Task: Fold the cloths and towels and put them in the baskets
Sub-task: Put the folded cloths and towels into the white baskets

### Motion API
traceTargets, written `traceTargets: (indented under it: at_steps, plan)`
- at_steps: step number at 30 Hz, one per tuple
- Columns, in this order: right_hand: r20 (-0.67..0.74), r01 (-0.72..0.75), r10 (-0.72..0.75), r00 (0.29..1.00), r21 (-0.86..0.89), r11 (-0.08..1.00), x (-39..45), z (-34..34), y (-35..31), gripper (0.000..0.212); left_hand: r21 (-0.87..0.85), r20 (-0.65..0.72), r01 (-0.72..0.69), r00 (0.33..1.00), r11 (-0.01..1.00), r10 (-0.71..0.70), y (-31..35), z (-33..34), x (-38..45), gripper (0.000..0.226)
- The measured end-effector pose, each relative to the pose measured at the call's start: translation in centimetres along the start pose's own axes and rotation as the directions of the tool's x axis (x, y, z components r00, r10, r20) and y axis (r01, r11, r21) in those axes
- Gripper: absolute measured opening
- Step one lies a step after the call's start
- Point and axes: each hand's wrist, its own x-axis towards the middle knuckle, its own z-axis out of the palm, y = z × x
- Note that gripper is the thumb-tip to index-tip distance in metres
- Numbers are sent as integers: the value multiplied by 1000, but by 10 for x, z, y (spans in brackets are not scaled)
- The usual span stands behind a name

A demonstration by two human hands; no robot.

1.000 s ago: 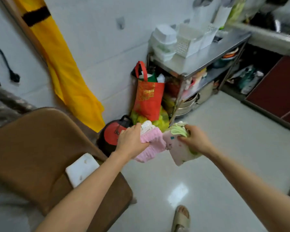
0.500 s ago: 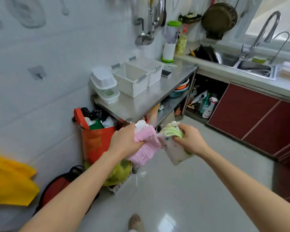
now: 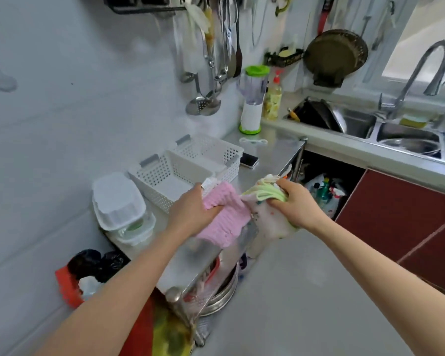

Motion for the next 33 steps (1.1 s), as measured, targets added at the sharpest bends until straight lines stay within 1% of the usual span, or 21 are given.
traceTargets:
  at_steps: [3,5,7,9,11,13,16,18,20,22,24,27,28,30,32,33]
  plan:
    - [85,70,-71,994,18,997,74,13,13,10,11,-39,140,989,990,-140,-21,-2,49,68]
    - [156,162,-172,973,75,984,127,24,17,13,-2,-110,216,970,976,-215,-34,-7,76,66]
    - [244,258,-280,928,120,959,177,33,10,18,27,-182,311,936,950,-302,-43,-15,97,65]
    - [343,331,-365,865,155,931,219,41,-1,18,30,-221,417,889,909,-400,-48,-23,112,61]
    - [424,383,-419,803,171,908,257,52,-14,15,14,-272,501,835,866,-478,-56,-34,124,56]
    - [494,439,-472,730,191,878,286,66,-28,10,1,-325,569,778,822,-538,-69,-44,130,52]
    - [584,512,-542,604,237,826,314,96,-49,7,20,-345,653,715,757,-607,-85,-54,132,36]
    - [645,556,-555,525,234,797,325,118,-60,9,41,-377,692,678,720,-630,-98,-61,135,33]
    - [689,589,-561,459,237,773,331,135,-67,15,33,-392,728,640,685,-661,-113,-70,139,35]
    - [719,611,-557,416,234,757,332,147,-72,24,1,-384,748,613,664,-690,-129,-78,145,38]
    - [753,632,-546,367,228,740,330,157,-74,29,-58,-359,750,601,659,-714,-142,-86,152,41]
    - [815,690,-493,306,168,704,326,171,-71,29,-108,-327,715,630,690,-704,-152,-91,170,45]
    - [830,709,-467,305,130,693,325,175,-70,32,-108,-325,705,642,701,-695,-153,-92,177,47]
    - [847,736,-411,338,34,676,324,184,-67,41,-80,-318,690,667,720,-674,-155,-91,190,51]
    - [837,759,-405,369,-19,651,322,193,-62,46,-41,-307,674,694,737,-652,-155,-84,200,56]
    - [830,779,-415,372,-36,626,322,199,-58,47,-24,-306,661,709,750,-635,-154,-79,203,59]
